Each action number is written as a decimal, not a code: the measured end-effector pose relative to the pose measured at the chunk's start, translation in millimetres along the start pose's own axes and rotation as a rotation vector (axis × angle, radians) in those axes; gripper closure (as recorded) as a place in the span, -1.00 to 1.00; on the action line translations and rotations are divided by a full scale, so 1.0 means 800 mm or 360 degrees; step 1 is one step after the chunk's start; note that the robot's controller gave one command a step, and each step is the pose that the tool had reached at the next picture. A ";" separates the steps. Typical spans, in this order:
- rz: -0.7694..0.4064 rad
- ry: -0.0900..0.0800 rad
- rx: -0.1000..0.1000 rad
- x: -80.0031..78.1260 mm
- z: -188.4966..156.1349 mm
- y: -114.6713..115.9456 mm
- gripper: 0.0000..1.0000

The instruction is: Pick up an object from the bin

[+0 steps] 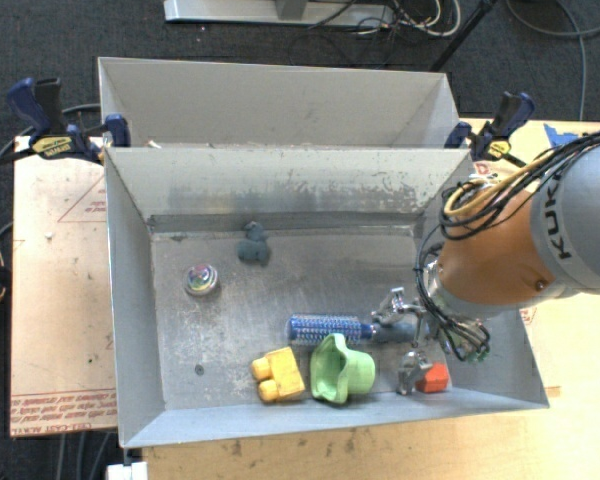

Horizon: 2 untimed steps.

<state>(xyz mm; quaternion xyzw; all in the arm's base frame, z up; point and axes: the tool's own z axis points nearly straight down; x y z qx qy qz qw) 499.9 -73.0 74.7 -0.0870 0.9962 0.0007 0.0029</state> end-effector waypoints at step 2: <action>-0.0226 -0.0007 0.0006 -0.022 -0.194 -0.002 1.00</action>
Offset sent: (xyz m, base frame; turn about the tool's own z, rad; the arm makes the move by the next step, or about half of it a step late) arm 0.0000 0.0000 0.0000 0.0000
